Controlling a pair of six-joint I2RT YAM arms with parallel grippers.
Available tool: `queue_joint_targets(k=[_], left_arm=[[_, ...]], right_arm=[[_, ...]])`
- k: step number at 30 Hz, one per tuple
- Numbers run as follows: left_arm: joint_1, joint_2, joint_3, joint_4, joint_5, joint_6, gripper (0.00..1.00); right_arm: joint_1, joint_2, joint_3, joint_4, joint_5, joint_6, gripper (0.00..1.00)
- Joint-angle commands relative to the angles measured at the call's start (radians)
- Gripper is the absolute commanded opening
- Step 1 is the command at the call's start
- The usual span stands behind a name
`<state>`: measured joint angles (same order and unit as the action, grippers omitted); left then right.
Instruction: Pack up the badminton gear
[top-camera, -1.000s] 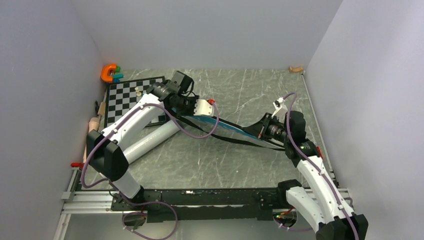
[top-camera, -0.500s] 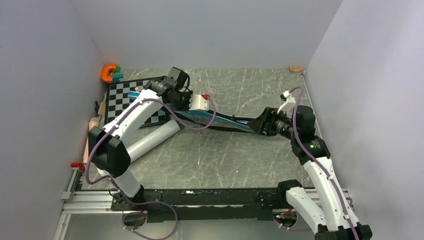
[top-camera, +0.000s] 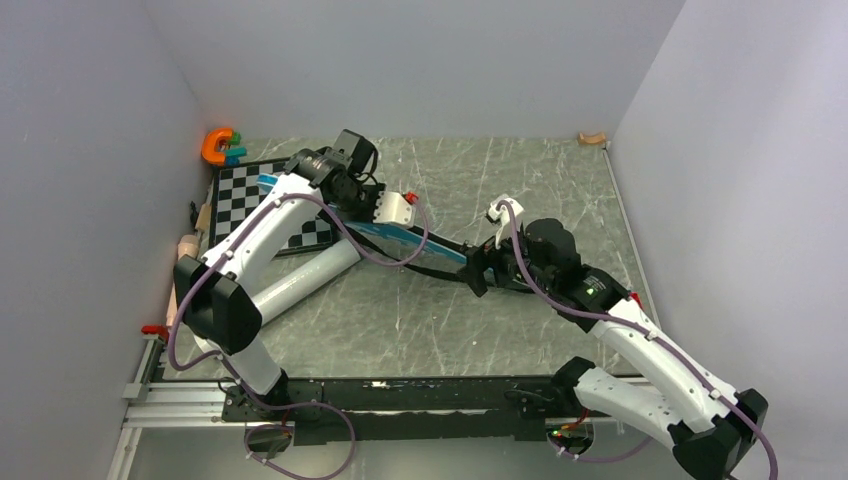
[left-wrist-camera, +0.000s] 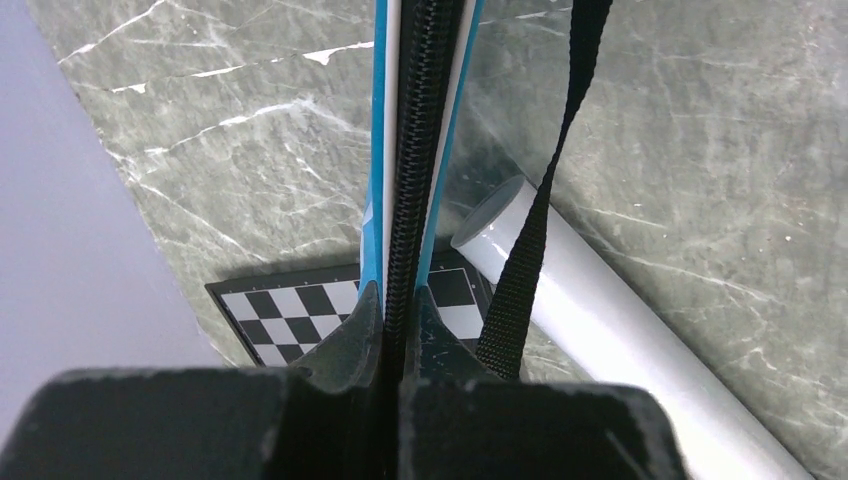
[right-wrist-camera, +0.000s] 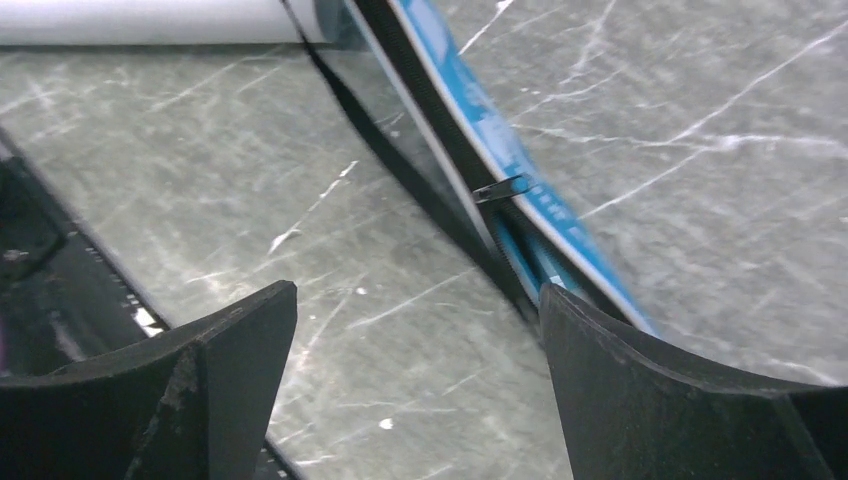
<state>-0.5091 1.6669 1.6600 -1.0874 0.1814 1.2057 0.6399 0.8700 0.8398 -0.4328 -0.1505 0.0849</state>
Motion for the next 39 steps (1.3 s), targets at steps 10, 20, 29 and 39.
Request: queue_joint_targets(k=[10, 20, 29, 39], left_arm=[[0.032, -0.088, 0.079, -0.066, 0.108, 0.111, 0.0], [0.037, -0.1, 0.047, -0.057, 0.095, 0.128, 0.0], [0.045, -0.107, 0.02, -0.031, 0.099, 0.122, 0.0], [0.043, -0.107, -0.04, 0.059, 0.064, 0.062, 0.0]], right_arm=[[0.015, 0.06, 0.014, -0.018, 0.009, -0.199, 1.0], [0.017, 0.178, -0.032, 0.043, -0.002, -0.198, 0.95], [0.016, 0.282, -0.007, 0.041, 0.075, -0.183, 0.49], [0.022, 0.145, -0.024, 0.03, 0.127, -0.126, 0.0]])
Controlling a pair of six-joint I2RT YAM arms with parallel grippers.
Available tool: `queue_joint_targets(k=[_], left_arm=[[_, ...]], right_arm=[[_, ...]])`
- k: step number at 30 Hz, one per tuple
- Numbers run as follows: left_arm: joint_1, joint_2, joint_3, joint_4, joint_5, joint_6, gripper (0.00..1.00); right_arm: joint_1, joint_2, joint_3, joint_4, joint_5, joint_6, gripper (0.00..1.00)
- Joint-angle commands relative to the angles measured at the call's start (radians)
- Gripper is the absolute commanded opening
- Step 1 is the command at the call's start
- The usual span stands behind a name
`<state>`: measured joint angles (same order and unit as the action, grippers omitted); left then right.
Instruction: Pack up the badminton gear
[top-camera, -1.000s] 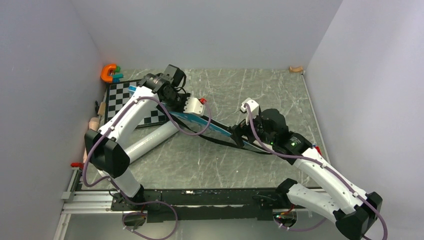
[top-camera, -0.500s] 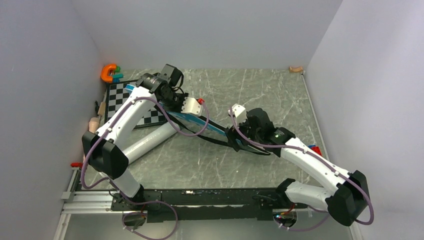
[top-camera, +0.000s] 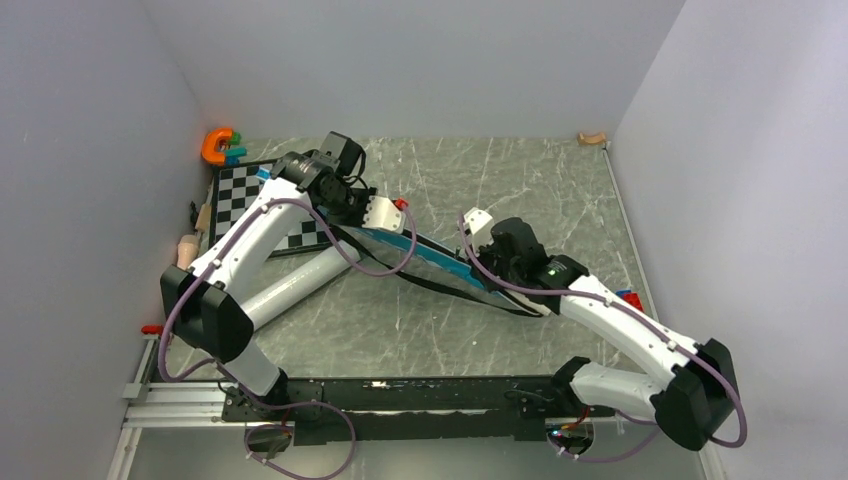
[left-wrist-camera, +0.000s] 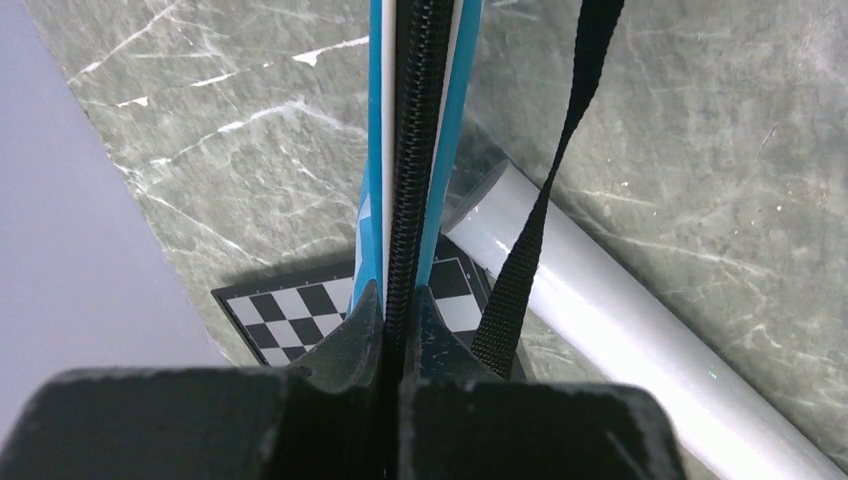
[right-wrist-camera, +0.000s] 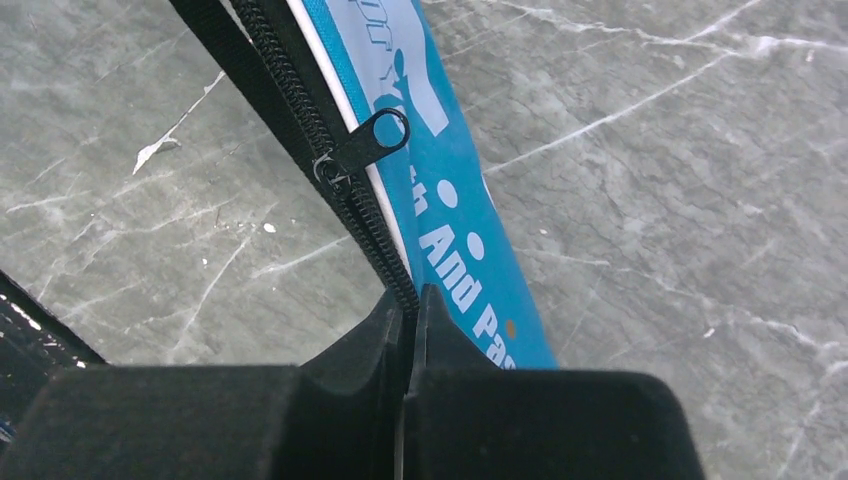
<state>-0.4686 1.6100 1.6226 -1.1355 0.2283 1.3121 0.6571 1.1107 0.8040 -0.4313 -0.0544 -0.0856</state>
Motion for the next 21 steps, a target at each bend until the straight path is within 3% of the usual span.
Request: queue_joint_targets(k=[1, 3, 5, 7, 16, 21], left_arm=[[-0.001, -0.044, -0.001, 0.117, 0.013, -0.063, 0.0], [-0.012, -0.031, 0.016, 0.125, 0.004, -0.109, 0.06], [-0.029, -0.012, 0.058, 0.094, 0.007, -0.154, 0.27], [-0.056, 0.004, 0.094, 0.05, 0.028, -0.177, 0.4], [-0.197, -0.04, 0.098, 0.018, 0.233, -0.244, 0.5], [-0.261, -0.006, 0.083, 0.043, 0.239, -0.251, 0.54]], right_arm=[[0.009, -0.112, 0.013, 0.027, 0.035, 0.047, 0.0], [0.02, -0.142, 0.014, 0.026, 0.05, 0.05, 0.0], [0.039, -0.173, 0.023, 0.033, 0.08, 0.047, 0.0], [0.053, -0.189, 0.041, 0.031, 0.096, 0.044, 0.0], [0.147, -0.184, 0.144, -0.023, 0.151, 0.065, 0.0], [0.221, -0.171, 0.187, -0.038, 0.207, 0.069, 0.0]])
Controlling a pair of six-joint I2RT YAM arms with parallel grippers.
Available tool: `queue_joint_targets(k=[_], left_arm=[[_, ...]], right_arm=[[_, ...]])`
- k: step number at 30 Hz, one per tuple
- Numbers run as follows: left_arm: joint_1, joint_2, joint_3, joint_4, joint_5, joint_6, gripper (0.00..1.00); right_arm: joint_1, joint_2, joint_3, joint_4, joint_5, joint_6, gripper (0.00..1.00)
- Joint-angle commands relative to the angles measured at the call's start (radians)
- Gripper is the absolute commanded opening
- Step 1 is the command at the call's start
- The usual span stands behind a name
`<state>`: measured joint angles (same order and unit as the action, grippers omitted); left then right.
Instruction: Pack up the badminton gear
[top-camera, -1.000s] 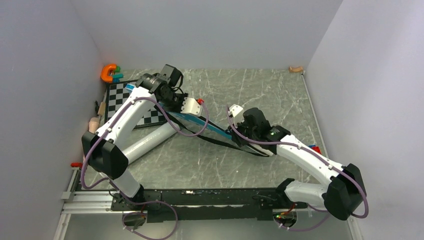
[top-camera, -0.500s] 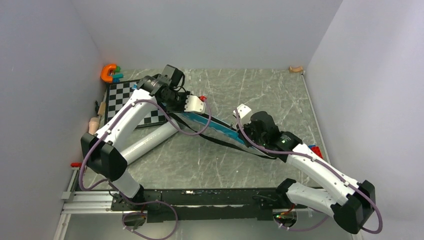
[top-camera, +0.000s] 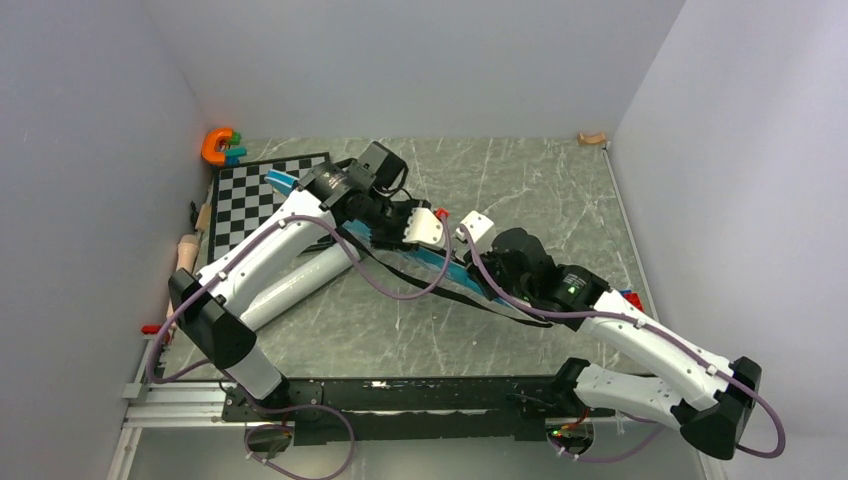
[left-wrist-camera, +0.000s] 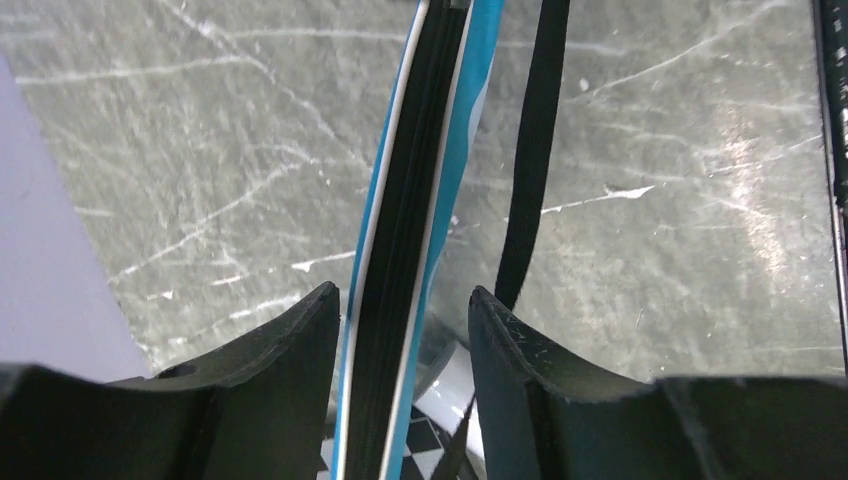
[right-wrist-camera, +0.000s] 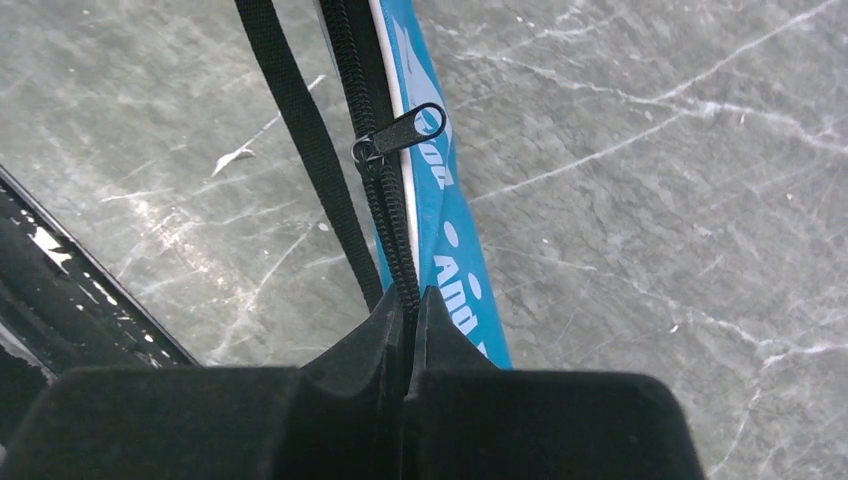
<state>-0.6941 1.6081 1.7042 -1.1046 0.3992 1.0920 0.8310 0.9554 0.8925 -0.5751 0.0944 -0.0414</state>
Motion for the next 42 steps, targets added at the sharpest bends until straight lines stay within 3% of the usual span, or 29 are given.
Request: queue_joint_targets(k=[1, 7, 16, 21, 30, 39, 42], left_arm=[[-0.044, 0.007, 0.017, 0.01, 0.077, -0.033, 0.54], [-0.07, 0.079, 0.095, -0.035, 0.135, -0.041, 0.54], [-0.073, 0.081, 0.074, 0.079, 0.186, -0.079, 0.49], [-0.07, 0.007, 0.034, 0.128, 0.241, -0.101, 0.54], [-0.084, 0.007, 0.051, 0.065, 0.273, -0.092, 0.54], [-0.119, 0.056, 0.095, -0.011, 0.254, -0.049, 0.34], [-0.127, 0.039, 0.075, 0.015, 0.233, -0.05, 0.09]], right_arm=[[0.057, -0.015, 0.103, 0.105, 0.069, 0.029, 0.0], [0.085, -0.034, 0.111, 0.116, 0.1, 0.04, 0.0], [0.096, -0.152, 0.042, 0.239, 0.085, 0.095, 0.0], [0.095, -0.277, -0.036, 0.318, 0.071, 0.11, 0.0], [0.097, -0.272, -0.03, 0.331, 0.045, 0.109, 0.0], [0.097, -0.25, 0.009, 0.325, 0.036, 0.107, 0.0], [0.097, -0.236, 0.025, 0.316, 0.042, 0.111, 0.0]])
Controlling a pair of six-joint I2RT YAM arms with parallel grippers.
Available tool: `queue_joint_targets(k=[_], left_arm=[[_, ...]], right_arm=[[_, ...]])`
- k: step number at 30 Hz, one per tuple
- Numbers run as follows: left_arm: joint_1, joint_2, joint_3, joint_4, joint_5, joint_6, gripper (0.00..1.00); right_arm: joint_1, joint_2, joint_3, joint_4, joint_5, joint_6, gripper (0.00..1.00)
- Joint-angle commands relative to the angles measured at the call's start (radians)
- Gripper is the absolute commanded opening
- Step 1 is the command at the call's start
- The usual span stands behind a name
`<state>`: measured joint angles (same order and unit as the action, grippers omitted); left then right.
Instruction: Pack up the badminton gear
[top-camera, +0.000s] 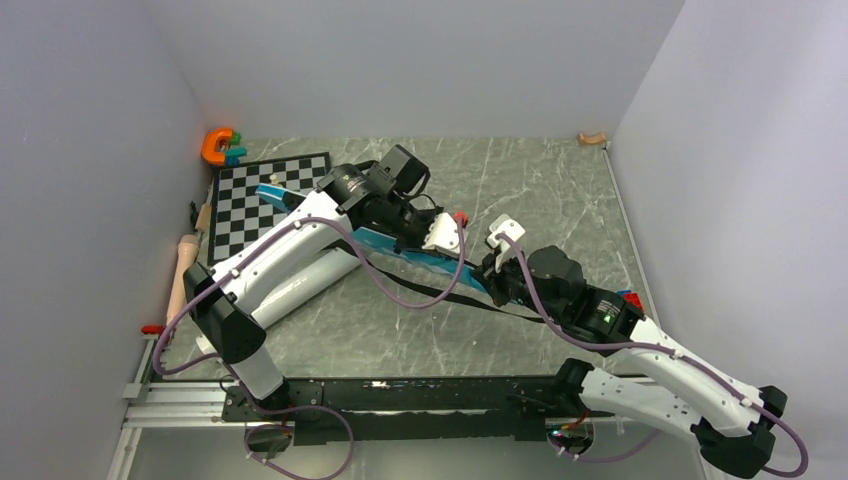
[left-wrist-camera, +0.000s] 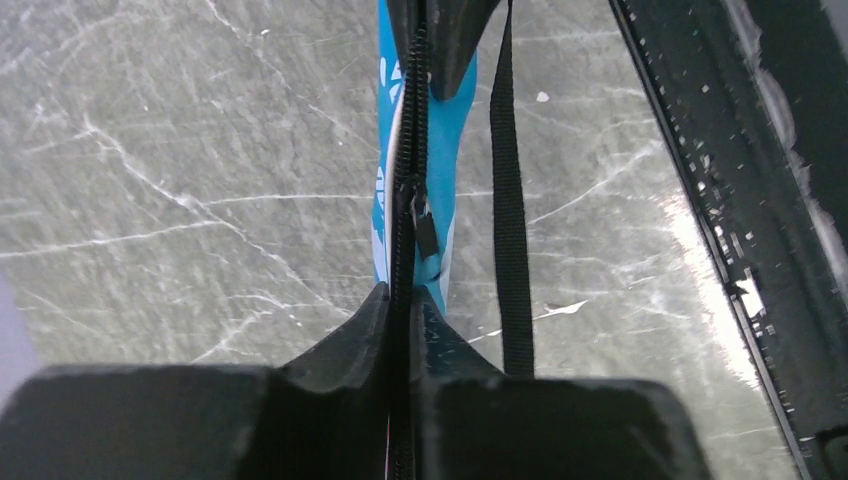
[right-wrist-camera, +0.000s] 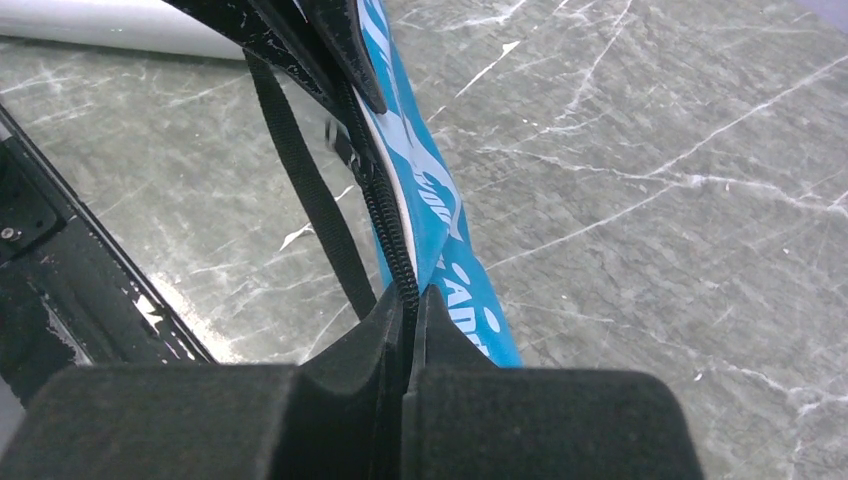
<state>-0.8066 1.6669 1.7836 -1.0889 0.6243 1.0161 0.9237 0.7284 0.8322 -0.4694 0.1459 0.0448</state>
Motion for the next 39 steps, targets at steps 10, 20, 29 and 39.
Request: queue_joint_targets(k=[10, 20, 29, 39], left_arm=[[-0.021, -0.05, -0.041, 0.021, -0.048, 0.029, 0.0], [0.002, -0.067, 0.043, 0.035, -0.093, 0.023, 0.0], [0.082, -0.054, 0.152, 0.04, -0.064, 0.004, 0.0], [0.165, -0.059, 0.105, 0.093, -0.105, -0.004, 0.0]], right_arm=[[0.004, -0.011, 0.148, 0.208, 0.049, 0.072, 0.05], [0.002, -0.062, 0.331, -0.03, 0.41, 0.259, 0.26], [0.003, -0.07, 0.421, -0.443, 0.729, 0.617, 0.0], [-0.236, 0.142, 0.46, -0.136, 0.441, 0.472, 0.0]])
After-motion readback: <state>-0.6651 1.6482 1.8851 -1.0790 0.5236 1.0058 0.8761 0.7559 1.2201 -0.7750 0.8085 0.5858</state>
